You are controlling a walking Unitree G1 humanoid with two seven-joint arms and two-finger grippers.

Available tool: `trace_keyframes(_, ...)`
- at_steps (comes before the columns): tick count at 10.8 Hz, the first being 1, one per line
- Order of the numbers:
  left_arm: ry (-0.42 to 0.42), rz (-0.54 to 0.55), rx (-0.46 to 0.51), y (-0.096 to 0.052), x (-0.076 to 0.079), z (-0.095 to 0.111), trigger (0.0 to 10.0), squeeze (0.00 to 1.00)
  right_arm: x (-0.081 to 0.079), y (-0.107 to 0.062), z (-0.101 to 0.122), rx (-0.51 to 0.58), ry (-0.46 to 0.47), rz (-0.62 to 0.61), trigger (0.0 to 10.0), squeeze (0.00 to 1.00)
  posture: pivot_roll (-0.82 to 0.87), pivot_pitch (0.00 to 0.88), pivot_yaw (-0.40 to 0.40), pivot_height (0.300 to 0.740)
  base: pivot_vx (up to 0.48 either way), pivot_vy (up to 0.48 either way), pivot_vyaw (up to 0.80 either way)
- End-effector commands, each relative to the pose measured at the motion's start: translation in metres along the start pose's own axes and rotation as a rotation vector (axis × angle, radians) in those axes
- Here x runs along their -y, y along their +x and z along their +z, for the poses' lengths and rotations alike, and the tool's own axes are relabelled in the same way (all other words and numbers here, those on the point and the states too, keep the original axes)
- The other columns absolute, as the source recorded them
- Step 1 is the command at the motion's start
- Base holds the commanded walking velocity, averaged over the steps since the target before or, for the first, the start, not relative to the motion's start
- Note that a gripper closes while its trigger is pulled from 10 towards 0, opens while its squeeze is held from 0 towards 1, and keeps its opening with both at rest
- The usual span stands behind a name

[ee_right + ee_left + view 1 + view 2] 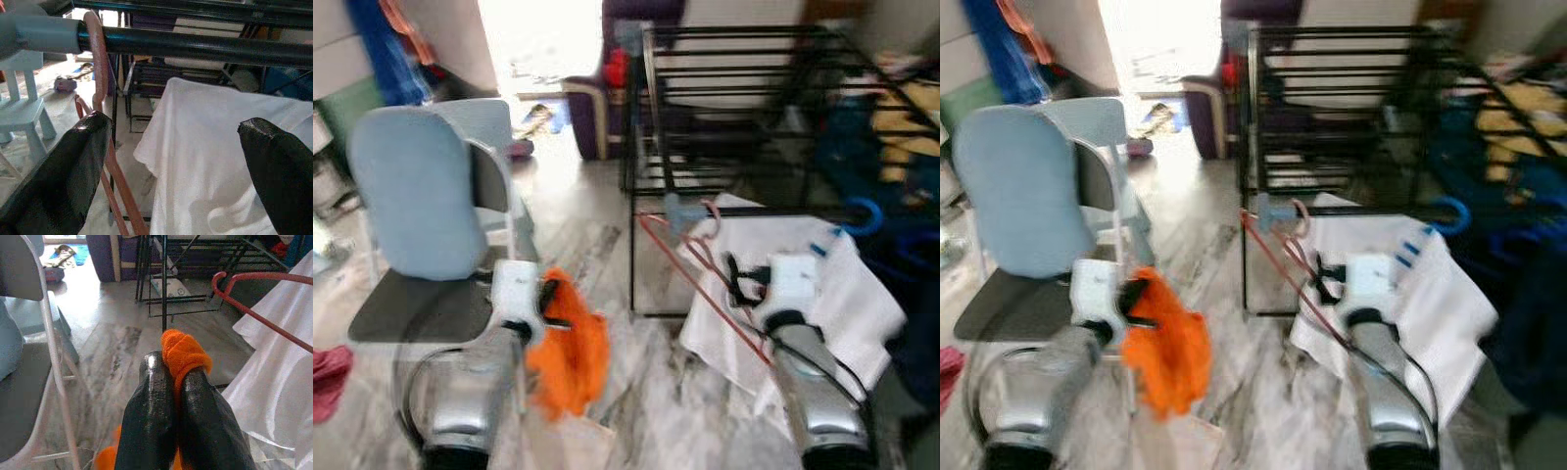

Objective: Hang hanger

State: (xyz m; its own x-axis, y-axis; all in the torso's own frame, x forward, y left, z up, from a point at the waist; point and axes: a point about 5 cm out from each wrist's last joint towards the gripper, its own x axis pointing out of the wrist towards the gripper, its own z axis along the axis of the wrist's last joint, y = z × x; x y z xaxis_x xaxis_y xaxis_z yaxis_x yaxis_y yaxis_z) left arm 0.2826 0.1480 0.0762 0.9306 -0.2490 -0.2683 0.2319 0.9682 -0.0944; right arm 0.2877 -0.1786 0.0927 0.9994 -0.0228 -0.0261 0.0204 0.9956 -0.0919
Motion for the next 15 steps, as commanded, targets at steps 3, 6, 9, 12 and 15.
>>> trace_keyframes(3,0.038,-0.119,0.030,0.002,0.015,0.013,10.0,0.00,0.016,-0.019,0.002,-0.013,-0.037,-0.040,10.0,0.00,-0.12,0.000,0.034,0.740,0.000,0.000,0.00)
trace_keyframes(6,0.041,-0.129,0.015,0.001,0.013,0.012,10.0,0.00,0.011,-0.045,0.003,-0.044,-0.054,0.140,10.0,0.00,-0.14,0.000,0.040,0.740,0.000,0.000,0.00)
trace_keyframes(9,0.050,-0.146,0.007,0.002,0.015,0.013,10.0,0.00,0.019,-0.049,-0.008,-0.153,-0.105,0.331,10.0,0.00,-0.13,0.000,0.042,0.740,0.000,0.000,0.00)
trace_keyframes(12,0.046,-0.154,0.005,0.003,0.019,0.011,10.0,0.00,0.024,-0.027,-0.018,-0.233,-0.142,0.455,0.0,0.00,-0.13,0.000,0.039,0.740,0.000,0.000,0.00)
trace_keyframes(15,0.046,-0.161,-0.002,0.002,0.020,0.009,10.0,0.00,0.024,-0.003,-0.020,-0.262,-0.151,0.540,0.0,0.00,-0.12,0.000,0.021,0.740,0.000,0.000,0.00)
